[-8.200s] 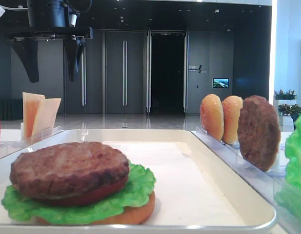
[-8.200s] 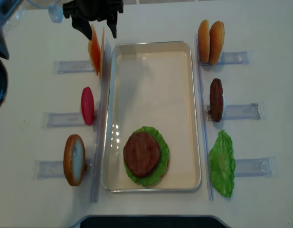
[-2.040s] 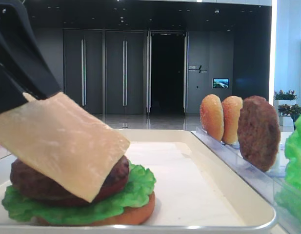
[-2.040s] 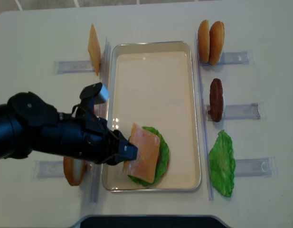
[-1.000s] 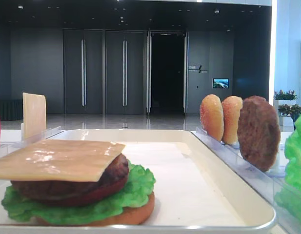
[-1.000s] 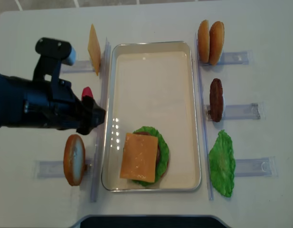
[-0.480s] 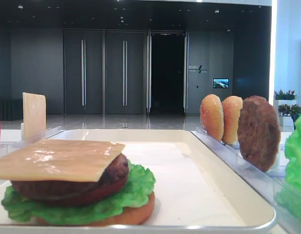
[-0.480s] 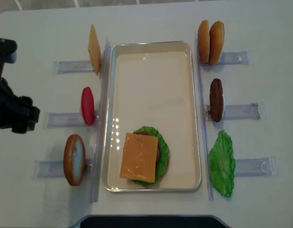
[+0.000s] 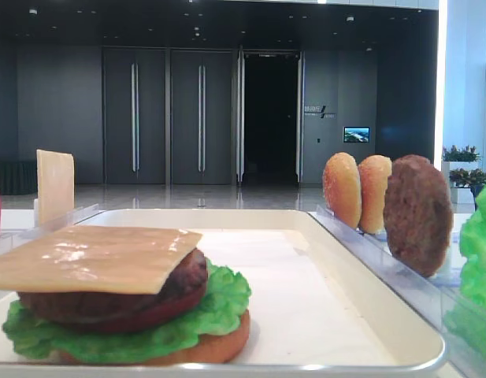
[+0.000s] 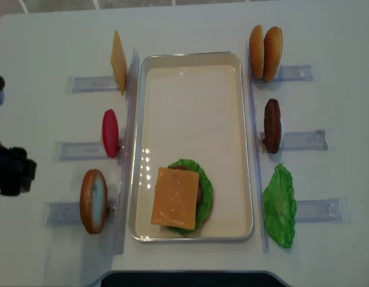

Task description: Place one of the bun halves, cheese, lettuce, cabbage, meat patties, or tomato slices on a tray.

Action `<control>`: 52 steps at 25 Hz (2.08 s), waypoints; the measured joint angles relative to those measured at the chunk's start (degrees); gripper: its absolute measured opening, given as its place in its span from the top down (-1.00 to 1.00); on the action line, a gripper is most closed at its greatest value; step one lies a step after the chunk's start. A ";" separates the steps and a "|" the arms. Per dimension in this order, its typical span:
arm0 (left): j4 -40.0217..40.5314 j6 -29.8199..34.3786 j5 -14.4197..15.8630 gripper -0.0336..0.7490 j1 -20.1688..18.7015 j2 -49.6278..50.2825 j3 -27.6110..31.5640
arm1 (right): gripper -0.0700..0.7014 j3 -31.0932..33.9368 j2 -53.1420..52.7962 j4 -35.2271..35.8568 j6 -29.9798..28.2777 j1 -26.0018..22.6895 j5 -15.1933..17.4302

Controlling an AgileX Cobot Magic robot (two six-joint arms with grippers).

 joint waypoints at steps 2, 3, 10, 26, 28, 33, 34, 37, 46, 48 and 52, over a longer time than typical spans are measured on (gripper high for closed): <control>-1.38 0.00 0.00 -0.40 0.01 -4.32 3.03 | -0.26 0.00 0.00 0.00 0.00 0.00 0.00; -2.04 0.00 0.00 -0.40 0.01 -6.64 4.72 | -0.26 0.00 0.00 0.00 0.00 0.00 0.00; -5.76 0.00 0.36 -0.40 0.01 -23.37 13.03 | -0.26 0.00 0.00 0.00 0.00 0.00 0.00; -6.02 0.00 -1.72 -0.40 0.01 -55.52 14.87 | -0.26 0.00 0.00 0.00 0.00 0.00 0.00; -6.02 0.00 -1.66 -0.40 0.01 -57.90 14.87 | -0.26 0.00 0.00 0.00 0.00 0.00 0.00; -6.02 0.00 -1.66 -0.40 0.01 -58.77 14.87 | -0.26 0.00 0.00 0.00 0.00 0.00 0.00; -6.02 0.00 -1.66 -0.40 0.01 -58.77 14.87 | -0.26 0.00 0.00 0.00 0.00 0.00 0.00; -6.02 0.00 -1.66 -0.40 0.01 -58.77 14.87 | -0.26 0.00 0.00 0.00 0.00 0.00 0.00; -6.02 0.00 -1.66 -0.40 0.01 -58.77 14.87 | -0.26 0.00 0.00 0.00 0.00 0.00 0.00; -6.02 0.00 -1.66 -0.40 0.01 -58.77 14.87 | -0.26 0.00 0.00 0.00 0.00 0.00 0.00; -6.02 0.00 -1.66 -0.40 0.01 -58.77 14.87 | -0.26 0.00 0.00 0.00 0.00 0.00 0.00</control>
